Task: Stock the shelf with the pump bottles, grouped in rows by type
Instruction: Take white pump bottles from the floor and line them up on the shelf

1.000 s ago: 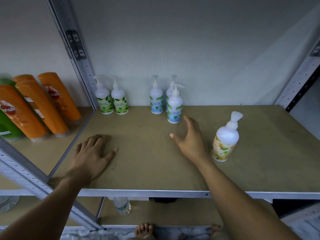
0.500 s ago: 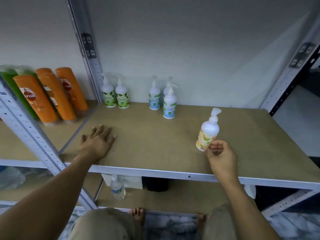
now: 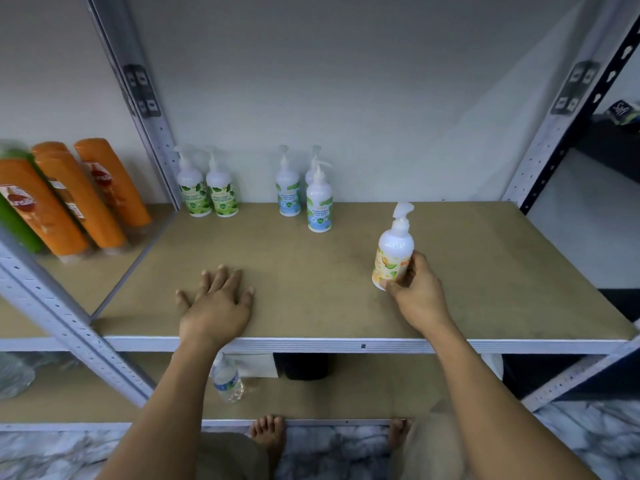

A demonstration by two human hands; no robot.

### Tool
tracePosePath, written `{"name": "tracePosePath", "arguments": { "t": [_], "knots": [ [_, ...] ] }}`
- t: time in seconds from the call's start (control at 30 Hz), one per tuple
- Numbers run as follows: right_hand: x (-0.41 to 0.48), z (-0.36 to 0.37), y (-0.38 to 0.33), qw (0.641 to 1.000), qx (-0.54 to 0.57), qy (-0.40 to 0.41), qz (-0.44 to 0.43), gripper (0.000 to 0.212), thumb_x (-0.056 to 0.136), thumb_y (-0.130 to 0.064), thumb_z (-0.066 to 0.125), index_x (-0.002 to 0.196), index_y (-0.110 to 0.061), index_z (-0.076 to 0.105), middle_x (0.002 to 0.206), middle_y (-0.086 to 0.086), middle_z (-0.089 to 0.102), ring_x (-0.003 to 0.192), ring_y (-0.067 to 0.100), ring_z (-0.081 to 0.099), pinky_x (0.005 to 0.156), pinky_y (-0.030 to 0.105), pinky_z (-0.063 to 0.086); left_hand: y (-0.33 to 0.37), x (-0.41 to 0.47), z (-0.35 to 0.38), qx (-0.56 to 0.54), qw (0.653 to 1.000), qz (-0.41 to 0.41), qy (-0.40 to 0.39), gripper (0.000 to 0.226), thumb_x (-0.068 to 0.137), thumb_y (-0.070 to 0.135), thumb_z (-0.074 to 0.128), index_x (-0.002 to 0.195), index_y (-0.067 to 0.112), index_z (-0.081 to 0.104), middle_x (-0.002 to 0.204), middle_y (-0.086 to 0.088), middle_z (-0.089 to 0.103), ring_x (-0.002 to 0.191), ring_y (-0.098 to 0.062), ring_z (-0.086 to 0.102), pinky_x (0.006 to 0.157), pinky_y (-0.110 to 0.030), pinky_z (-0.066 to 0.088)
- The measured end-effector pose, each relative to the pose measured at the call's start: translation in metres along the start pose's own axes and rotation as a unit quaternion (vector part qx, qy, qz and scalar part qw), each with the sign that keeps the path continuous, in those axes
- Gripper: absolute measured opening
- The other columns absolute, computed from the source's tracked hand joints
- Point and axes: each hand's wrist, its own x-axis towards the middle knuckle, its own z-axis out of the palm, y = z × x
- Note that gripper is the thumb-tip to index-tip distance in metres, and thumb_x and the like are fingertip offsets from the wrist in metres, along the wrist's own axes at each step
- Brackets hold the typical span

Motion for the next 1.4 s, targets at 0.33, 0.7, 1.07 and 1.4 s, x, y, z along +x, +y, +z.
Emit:
{"name": "tracePosePath", "arguments": {
  "t": [0.33,0.7,1.07,1.4],
  "knots": [
    [0.015,0.012,0.003,1.000,0.007,0.017,-0.021,0.066,0.077,-0.014,0.082,0.134,-0.025,0.050,0.115,-0.010,0.065,0.102,0.010,0.064,0.083,0.023,0.049,0.050,0.026,0.008,-0.028,0.995,0.093,-0.037,0.070,0.097,0.070,0.025,0.158,0.038,0.019,0.168,0.015,0.000,0.155,-0.012,-0.004,0.118,-0.064,-0.006],
    [0.078,0.018,-0.007,0.999,-0.005,-0.007,-0.039,0.056,0.080,-0.009,0.078,0.129,-0.017,0.052,0.116,-0.004,0.065,0.104,0.014,0.062,0.081,0.023,0.046,0.056,0.059,0.008,-0.069,0.994,0.085,-0.016,0.066,0.096,0.067,0.035,0.156,0.038,0.028,0.168,0.013,0.008,0.155,-0.009,0.000,0.120,-0.061,-0.005],
    [0.210,0.047,-0.015,0.998,-0.009,-0.016,-0.062,0.060,0.080,-0.013,0.080,0.132,-0.015,0.050,0.117,-0.005,0.062,0.100,0.014,0.061,0.081,0.023,0.044,0.053,0.083,0.010,-0.040,0.996,0.075,0.011,0.067,0.095,0.070,0.027,0.156,0.042,0.025,0.167,0.018,0.007,0.154,-0.005,-0.001,0.120,-0.059,-0.001],
    [0.240,0.065,0.005,0.996,0.016,-0.040,-0.075,0.065,0.078,-0.013,0.081,0.134,-0.020,0.050,0.123,-0.004,0.063,0.109,0.016,0.064,0.094,0.030,0.052,0.056,0.095,0.013,-0.027,0.997,0.069,0.029,0.067,0.094,0.071,0.023,0.156,0.044,0.022,0.166,0.023,0.005,0.153,-0.004,-0.002,0.120,-0.057,0.002]
  ]
}}
